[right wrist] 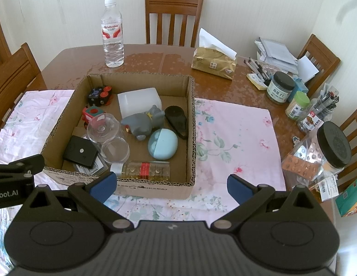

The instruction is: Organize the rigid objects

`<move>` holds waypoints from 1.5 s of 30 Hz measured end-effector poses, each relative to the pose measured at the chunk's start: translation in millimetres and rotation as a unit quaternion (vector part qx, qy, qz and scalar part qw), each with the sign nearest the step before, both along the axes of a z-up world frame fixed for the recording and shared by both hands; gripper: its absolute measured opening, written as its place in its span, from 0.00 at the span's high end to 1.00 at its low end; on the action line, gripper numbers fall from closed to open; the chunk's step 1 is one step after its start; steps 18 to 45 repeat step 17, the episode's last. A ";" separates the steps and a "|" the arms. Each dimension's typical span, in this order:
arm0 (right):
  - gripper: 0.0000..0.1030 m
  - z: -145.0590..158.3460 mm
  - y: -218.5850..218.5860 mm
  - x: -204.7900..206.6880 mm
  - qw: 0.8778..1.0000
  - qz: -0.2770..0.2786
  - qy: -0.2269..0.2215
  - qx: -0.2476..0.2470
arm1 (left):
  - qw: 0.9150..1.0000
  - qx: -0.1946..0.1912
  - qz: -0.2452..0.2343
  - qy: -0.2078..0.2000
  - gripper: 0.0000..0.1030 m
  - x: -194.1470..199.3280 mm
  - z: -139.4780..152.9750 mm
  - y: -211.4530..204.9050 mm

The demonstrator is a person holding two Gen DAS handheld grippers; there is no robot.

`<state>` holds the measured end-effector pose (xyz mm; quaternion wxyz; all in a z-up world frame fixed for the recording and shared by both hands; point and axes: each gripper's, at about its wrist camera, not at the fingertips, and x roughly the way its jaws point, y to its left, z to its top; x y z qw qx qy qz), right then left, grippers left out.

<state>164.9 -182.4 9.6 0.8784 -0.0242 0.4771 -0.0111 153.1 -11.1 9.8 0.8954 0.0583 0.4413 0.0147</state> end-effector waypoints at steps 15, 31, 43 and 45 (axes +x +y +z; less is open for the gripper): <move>0.00 0.9 -0.4 -3.3 1.000 -0.002 -0.002 -0.001 | 1.000 -0.001 0.000 -0.001 0.01 -0.6 1.7 -1.0; 0.00 1.1 -0.5 -3.5 1.000 -0.001 -0.001 -0.001 | 1.000 -0.001 -0.001 -0.001 0.01 -0.6 1.7 -1.1; 0.00 1.1 -0.5 -3.5 1.000 -0.001 -0.001 -0.001 | 1.000 -0.001 -0.001 -0.001 0.01 -0.6 1.7 -1.1; 0.00 1.1 -0.5 -3.5 1.000 -0.001 -0.001 -0.001 | 1.000 -0.001 -0.001 -0.001 0.01 -0.6 1.7 -1.1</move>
